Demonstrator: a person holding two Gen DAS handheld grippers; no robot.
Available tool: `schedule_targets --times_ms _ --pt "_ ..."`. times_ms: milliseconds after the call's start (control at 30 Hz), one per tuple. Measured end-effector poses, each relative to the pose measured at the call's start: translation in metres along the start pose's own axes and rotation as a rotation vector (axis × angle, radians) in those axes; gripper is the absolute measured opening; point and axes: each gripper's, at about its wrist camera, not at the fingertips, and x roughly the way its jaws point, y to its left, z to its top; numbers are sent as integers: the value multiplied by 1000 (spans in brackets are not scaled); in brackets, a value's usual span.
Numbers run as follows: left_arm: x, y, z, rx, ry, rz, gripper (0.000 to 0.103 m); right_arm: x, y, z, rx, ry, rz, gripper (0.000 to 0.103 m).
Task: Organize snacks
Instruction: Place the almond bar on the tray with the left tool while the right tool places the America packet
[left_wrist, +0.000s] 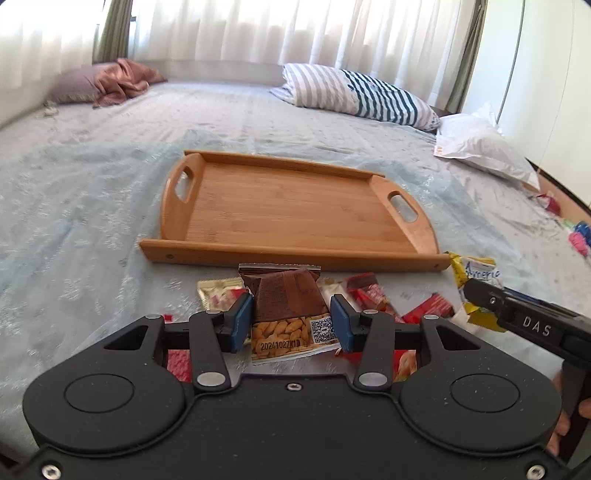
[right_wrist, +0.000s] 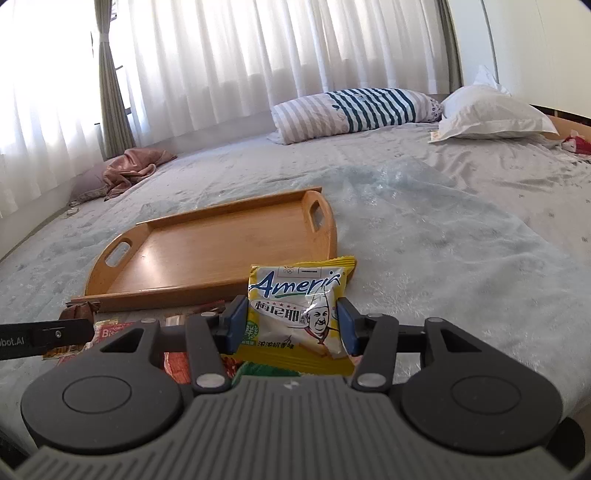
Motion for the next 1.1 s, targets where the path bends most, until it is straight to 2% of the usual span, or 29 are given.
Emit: schedule_targets --times_ms 167,567,733,900,1100 --pt "17 2 35 11 -2 -17 44 17 1 23 -12 8 56 54" --pt "76 -13 117 24 20 -44 44 72 3 81 -50 28 112 54" --pt "117 -18 150 34 44 -33 44 109 1 102 -61 43 122 54" --pt "172 -17 176 -3 113 -46 44 157 1 117 -89 97 139 54" --pt "234 -19 186 14 183 -19 44 208 -3 118 -132 165 155 55"
